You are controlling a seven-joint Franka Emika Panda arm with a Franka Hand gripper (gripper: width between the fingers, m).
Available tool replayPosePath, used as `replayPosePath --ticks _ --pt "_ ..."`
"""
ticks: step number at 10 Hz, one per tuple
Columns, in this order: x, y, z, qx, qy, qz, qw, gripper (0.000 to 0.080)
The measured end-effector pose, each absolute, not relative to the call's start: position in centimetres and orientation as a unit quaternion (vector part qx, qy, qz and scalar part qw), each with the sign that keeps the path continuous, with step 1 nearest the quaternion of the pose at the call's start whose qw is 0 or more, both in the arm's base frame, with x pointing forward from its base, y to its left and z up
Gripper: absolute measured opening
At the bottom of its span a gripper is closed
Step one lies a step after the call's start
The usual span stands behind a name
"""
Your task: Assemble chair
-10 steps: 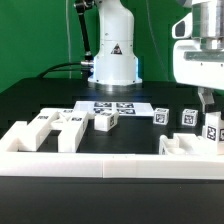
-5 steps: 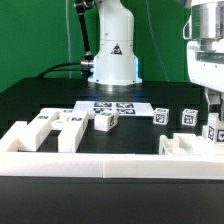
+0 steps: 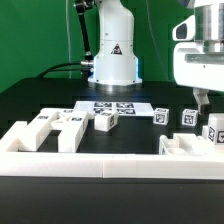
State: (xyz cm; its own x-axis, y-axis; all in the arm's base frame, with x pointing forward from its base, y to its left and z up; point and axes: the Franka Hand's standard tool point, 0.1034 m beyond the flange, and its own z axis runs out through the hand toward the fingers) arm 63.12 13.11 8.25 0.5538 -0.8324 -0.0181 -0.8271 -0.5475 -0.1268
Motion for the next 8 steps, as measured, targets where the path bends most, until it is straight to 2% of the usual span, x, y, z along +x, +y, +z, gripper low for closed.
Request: replayPosePath --ticks 5,6,7,8 --pt "63.31 12.94 8.61 -0.92 0.387 -0.03 0.061 0.0649" --pt "63.26 12.92 8.58 -0.934 0.352 -0.032 0.056 0.0649" --pt "63.16 12.97 8.49 -0.957 0.285 -0.037 0.037 0.0649" --pt "63.17 12.97 8.45 -0.968 0.247 -0.039 0.033 0.0649"
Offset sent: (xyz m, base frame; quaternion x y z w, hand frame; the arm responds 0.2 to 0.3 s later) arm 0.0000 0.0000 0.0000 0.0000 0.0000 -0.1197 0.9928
